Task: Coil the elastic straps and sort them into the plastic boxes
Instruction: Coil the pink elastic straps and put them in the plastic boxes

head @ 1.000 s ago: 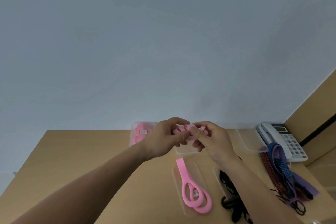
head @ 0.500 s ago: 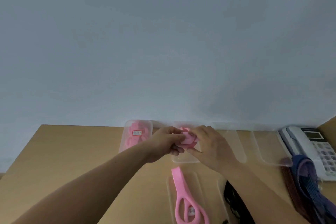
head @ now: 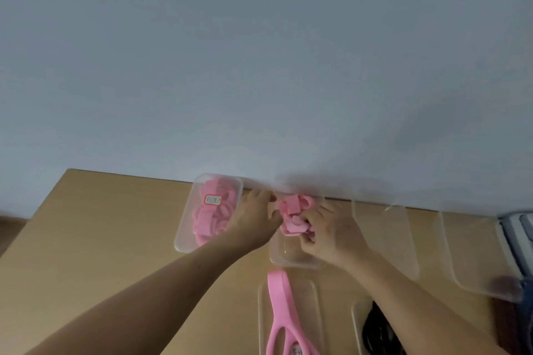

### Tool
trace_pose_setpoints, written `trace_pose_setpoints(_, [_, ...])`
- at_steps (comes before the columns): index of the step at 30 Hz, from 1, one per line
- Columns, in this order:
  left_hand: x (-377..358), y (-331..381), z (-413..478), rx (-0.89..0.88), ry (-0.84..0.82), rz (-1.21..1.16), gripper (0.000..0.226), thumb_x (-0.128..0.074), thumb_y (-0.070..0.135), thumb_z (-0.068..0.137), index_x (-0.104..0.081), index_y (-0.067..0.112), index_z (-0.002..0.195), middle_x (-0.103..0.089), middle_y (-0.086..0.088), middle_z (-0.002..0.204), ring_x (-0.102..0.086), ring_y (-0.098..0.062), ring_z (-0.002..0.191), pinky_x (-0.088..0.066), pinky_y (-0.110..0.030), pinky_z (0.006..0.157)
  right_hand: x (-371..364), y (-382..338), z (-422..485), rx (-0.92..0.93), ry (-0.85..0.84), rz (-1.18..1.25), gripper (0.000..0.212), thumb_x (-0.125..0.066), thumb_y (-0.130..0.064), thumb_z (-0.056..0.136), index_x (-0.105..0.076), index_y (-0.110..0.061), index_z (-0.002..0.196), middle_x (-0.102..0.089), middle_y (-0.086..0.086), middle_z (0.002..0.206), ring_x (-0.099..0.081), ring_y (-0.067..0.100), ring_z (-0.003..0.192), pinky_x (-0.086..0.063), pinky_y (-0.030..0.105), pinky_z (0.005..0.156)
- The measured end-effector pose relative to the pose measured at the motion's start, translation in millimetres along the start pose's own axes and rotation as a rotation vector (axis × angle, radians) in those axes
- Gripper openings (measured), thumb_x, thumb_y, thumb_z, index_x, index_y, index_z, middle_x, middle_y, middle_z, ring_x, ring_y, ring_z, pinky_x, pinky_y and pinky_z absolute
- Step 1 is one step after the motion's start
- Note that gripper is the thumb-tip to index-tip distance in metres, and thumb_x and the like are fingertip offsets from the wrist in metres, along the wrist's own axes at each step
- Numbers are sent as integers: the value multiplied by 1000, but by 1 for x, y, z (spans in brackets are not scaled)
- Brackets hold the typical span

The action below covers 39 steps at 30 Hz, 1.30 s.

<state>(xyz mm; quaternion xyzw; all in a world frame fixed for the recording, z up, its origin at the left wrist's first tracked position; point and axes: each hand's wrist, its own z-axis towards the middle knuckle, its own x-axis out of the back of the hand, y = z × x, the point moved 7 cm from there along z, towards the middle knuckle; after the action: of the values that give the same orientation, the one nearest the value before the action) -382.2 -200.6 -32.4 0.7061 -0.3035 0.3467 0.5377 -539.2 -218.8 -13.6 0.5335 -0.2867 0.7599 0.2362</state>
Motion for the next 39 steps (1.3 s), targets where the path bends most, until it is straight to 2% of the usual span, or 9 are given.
trace_pose_setpoints(7, [-21,-3,-5,-104,-12,125,38,-55,27,90,-60,20,127,-54,1,124,-48,-20,119,-38,-25,95,-22,3,13,-32,-162,-146,31,-87,-30,46,-69,-18,69,-69,-1,74,-65,25,77,-51,33,68])
trace_pose_setpoints(13, [-17,4,-12,-232,39,316,37,-57,31,89,-61,24,126,-57,1,125,-46,-23,120,-37,-28,95,-26,-4,9,-17,-183,-205,33,-85,-28,61,-69,-14,87,-68,9,91,-65,34,91,-53,40,71])
trace_pose_setpoints(16, [-10,22,-19,-364,94,448,36,-73,28,74,-71,24,110,-63,-5,122,-56,-32,117,-47,-41,95,-23,1,5,-86,-163,-168,37,-87,-25,60,-68,-14,89,-67,10,92,-63,33,81,-54,38,68])
trace_pose_setpoints(20, [-14,40,-20,-529,120,490,29,-84,24,60,-77,21,88,-70,-5,110,-65,-31,108,-54,-39,90,-23,3,5,-120,-183,-134,32,-86,-27,60,-68,-16,84,-67,6,88,-62,31,81,-52,37,68])
trace_pose_setpoints(24, [-22,41,-15,-563,84,508,24,-85,19,59,-77,18,81,-72,-4,103,-67,-31,103,-56,-41,87,-22,3,2,-145,-225,-71,40,-87,-34,58,-68,-18,89,-67,4,97,-62,29,90,-53,38,75])
trace_pose_setpoints(27, [-23,38,-14,-551,79,490,21,-83,21,61,-77,19,81,-72,-7,107,-67,-31,106,-55,-42,88,-20,7,-2,-183,-204,-14,30,-77,-38,72,-68,-19,92,-64,0,101,-56,26,98,-50,38,83])
trace_pose_setpoints(32, [-18,40,-15,-520,95,433,25,-75,21,73,-76,16,98,-68,-10,120,-61,-32,117,-51,-43,96,-12,11,-6,-228,-168,13,21,-72,-31,76,-69,-18,92,-64,-1,101,-57,27,98,-49,39,83])
trace_pose_setpoints(35, [-17,35,-12,-469,31,454,38,-51,29,94,-60,21,130,-45,-3,149,-33,-24,141,-29,-38,112,0,10,-4,-259,-131,12,23,-72,-31,76,-71,-19,96,-64,-2,101,-58,27,97,-48,37,83])
trace_pose_setpoints(39, [0,25,-21,-376,32,279,42,-50,35,96,-51,27,137,-40,2,149,-33,-20,138,-27,-34,111,22,3,-6,-320,-115,55,35,-68,-35,83,-67,-18,114,-60,-1,113,-52,23,109,-43,34,94])
